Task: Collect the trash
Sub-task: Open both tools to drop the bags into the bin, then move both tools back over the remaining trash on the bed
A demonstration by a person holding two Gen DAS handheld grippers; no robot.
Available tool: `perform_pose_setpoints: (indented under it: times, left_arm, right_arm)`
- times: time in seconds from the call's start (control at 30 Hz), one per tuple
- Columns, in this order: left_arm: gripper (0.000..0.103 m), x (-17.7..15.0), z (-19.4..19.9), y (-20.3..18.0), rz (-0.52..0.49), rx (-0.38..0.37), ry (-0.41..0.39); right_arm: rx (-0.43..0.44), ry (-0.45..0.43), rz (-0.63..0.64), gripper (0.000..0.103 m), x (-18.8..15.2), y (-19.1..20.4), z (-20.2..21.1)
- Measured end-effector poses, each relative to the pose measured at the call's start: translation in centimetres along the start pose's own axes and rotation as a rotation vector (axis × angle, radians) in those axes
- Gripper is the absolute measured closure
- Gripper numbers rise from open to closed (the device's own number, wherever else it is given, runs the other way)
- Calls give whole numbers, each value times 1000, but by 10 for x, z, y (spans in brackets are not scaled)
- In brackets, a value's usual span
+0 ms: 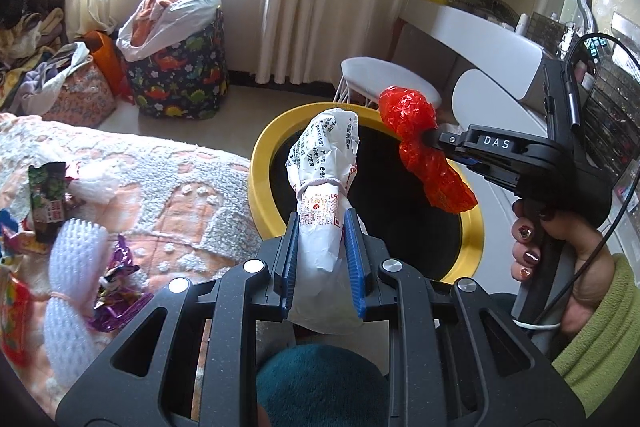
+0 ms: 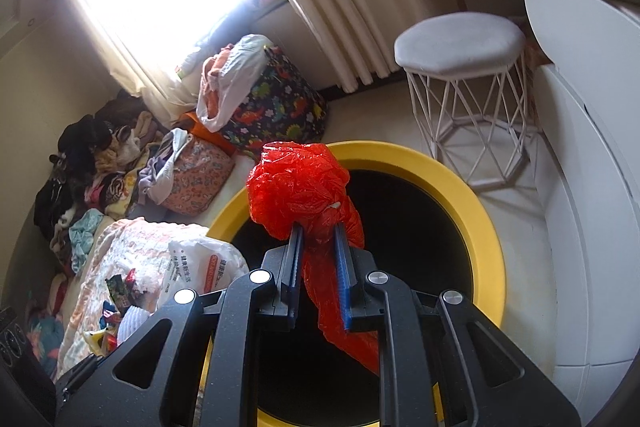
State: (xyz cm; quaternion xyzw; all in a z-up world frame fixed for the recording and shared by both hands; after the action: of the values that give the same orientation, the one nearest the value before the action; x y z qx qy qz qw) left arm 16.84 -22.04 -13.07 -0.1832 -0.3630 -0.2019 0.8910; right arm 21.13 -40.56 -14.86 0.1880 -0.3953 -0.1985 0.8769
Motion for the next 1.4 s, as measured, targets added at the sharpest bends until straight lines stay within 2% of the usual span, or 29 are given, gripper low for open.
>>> perform_pose_setpoints:
  times: [0.27,0.4,0.43,0.47,0.5,0.53,0.6,0.67,0.83,1.13,1.4]
  left_arm:
    - [87,-1,-20,-4,-15,-7,12]
    - [86,1,-22,-6,-17,-20,-2]
    - [81,1,-22,-6,-18,-20,-7]
    - [67,1,-22,-5,-15,-24,-14]
    - [56,2,-21,-5,-9,-24,-20]
    - [40,2,-19,-3,0,-29,-30]
    - [35,3,-13,-1,16,-43,-55]
    - [19,4,-6,3,32,-27,-75]
    - [11,9,12,10,45,5,-128]
    - [11,12,46,33,55,115,-199]
    - [11,12,73,54,77,162,-241]
  right_arm:
    - [2,27,-20,88,1,-5,-6]
    - [4,26,-11,85,4,-5,-6]
    - [-2,22,-7,81,4,-6,-6]
    - [-7,20,-4,77,4,-6,-6]
    - [-13,16,0,66,4,-5,-5]
    - [-21,11,2,57,4,-5,-5]
    - [-30,6,6,55,5,-5,-4]
    - [-34,2,11,53,4,-4,-3]
    - [-45,-9,47,48,2,5,-2]
    - [-42,-64,167,38,-2,46,8]
    - [-18,-95,218,30,-7,72,18]
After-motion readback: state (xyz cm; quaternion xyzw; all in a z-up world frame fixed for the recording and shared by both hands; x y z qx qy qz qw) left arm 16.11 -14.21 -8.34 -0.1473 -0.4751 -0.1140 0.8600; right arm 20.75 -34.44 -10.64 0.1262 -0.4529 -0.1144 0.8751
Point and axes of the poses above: each gripper's, at about its wrist camera, not at the fingertips, and z roughly against the way its jaws point, y to its left, x to its top, the point moved 7 cm from there along -z, roughly the way its jaws point, and after that the axes turned 1 degree about y, right-handed, at the moved point
